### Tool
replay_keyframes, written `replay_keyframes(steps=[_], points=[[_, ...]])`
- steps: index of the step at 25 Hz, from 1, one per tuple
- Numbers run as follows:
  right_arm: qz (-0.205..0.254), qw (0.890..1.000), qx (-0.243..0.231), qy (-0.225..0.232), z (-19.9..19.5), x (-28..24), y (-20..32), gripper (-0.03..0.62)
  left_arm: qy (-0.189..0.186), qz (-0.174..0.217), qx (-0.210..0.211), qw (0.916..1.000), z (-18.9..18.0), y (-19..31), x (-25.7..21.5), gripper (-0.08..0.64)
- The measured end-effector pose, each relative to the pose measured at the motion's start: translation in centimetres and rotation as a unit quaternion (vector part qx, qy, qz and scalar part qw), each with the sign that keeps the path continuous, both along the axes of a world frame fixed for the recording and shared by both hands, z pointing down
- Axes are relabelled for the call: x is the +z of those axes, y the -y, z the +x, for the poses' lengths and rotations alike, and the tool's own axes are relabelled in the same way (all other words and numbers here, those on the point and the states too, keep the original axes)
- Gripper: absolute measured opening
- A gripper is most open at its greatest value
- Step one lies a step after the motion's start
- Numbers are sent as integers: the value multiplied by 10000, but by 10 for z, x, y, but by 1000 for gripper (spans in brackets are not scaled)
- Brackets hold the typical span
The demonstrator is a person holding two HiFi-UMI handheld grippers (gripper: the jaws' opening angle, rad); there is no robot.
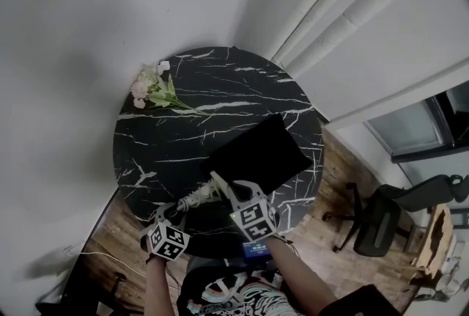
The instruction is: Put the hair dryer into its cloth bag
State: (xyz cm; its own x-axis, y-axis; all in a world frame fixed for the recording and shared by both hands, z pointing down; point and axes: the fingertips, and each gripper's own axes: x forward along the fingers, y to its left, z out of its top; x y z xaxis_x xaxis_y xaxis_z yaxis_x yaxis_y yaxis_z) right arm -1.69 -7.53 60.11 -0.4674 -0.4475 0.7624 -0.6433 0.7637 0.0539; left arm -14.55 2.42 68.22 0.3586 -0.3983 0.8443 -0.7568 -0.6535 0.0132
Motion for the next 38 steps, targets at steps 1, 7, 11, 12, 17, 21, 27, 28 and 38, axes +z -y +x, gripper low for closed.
replay_keyframes(steps=[1,7,11,12,17,21,27,28,38], points=[[-42,10000,36,45,1,0,1,28,28,-8,73,10000,2,0,0,123],[-105,9996,118,235,3,-7,-2,28,-317,68,154,9994,21,4,-7,87],[-143,9993,120,330,3,-11,-4,28,-466,224,268,9983,38,14,-15,83],[-157,9992,117,355,3,-11,-5,28,-462,259,328,9981,42,17,-16,83],[-173,9989,103,423,5,-14,-6,28,-377,419,631,9964,54,33,-23,81],[-186,9987,87,460,6,-15,-7,28,-333,470,790,9952,63,43,-25,81],[-227,9982,36,552,3,-17,-8,28,-362,475,930,9939,76,53,-26,81],[-239,9980,34,578,3,-18,-8,28,-371,472,955,9936,79,54,-26,81],[-308,9964,-10,786,4,-23,-8,28,-526,491,1073,9916,108,73,-30,80]])
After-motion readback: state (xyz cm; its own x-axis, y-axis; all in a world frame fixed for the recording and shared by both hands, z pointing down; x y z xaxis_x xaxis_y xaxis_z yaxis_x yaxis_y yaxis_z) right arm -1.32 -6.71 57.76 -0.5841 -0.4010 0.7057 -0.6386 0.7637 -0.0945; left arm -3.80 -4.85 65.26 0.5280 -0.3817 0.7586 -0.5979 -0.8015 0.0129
